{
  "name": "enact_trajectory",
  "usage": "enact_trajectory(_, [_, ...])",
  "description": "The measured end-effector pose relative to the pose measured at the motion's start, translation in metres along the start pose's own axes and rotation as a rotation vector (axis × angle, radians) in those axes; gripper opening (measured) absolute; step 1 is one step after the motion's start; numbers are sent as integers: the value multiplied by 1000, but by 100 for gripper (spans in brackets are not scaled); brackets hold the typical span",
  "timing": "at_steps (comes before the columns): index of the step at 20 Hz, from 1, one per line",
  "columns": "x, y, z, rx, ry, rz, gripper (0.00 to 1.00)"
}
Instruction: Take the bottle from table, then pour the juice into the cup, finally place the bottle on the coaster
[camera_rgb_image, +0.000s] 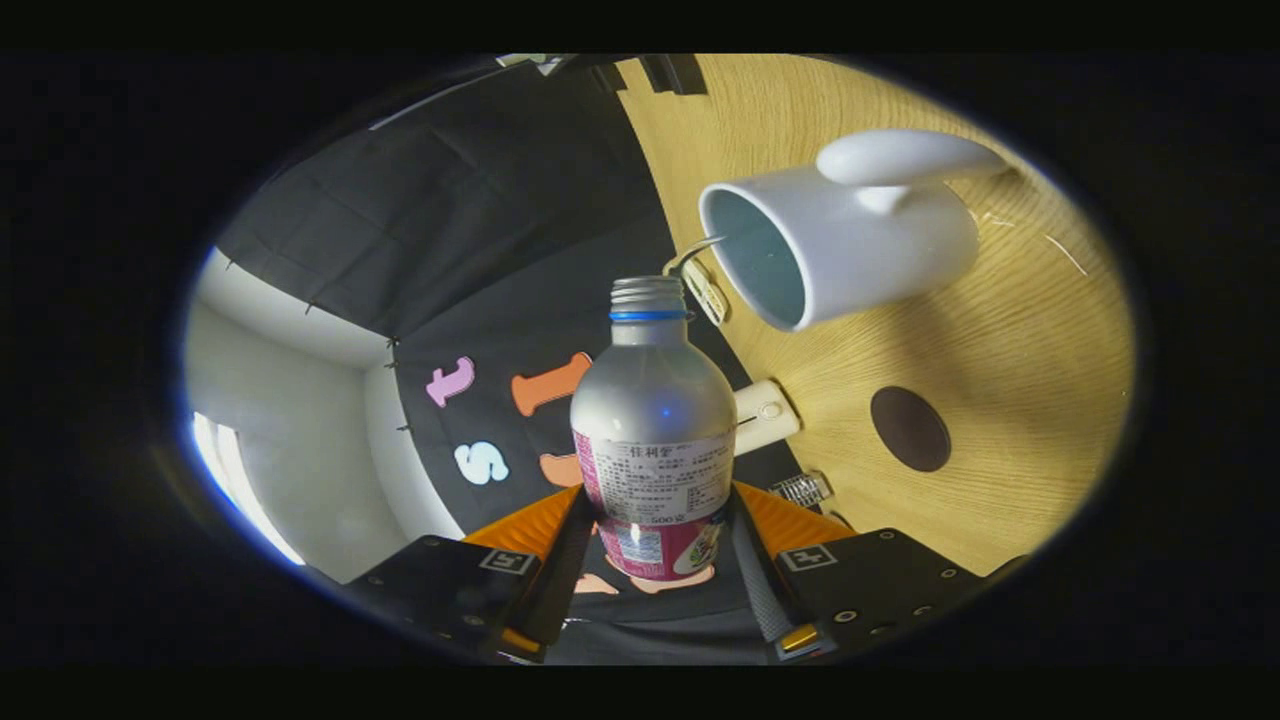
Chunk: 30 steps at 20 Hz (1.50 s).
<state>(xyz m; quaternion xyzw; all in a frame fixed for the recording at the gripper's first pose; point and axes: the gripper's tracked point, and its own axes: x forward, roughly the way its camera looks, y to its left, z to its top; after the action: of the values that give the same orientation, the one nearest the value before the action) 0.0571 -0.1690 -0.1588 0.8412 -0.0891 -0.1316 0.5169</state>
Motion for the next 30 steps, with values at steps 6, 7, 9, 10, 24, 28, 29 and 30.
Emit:
enact_trajectory(6, [0,1,-4,24,-4,12,73])
enact_trajectory(7, [0,-1,-2,27,-4,10,73])
enact_trajectory(9, [1,1,-3,29,-6,6,73])
enact_trajectory(10, [1,1,-4,35,-9,7,73])
enact_trajectory(24, [-3,-3,-14,99,8,5,73])
enact_trajectory(28, [-4,-7,-12,126,-3,-1,73])
enact_trajectory(29, [-5,-6,-13,132,-5,0,73])
enact_trajectory(30, [-5,-5,-14,140,-6,6,73])
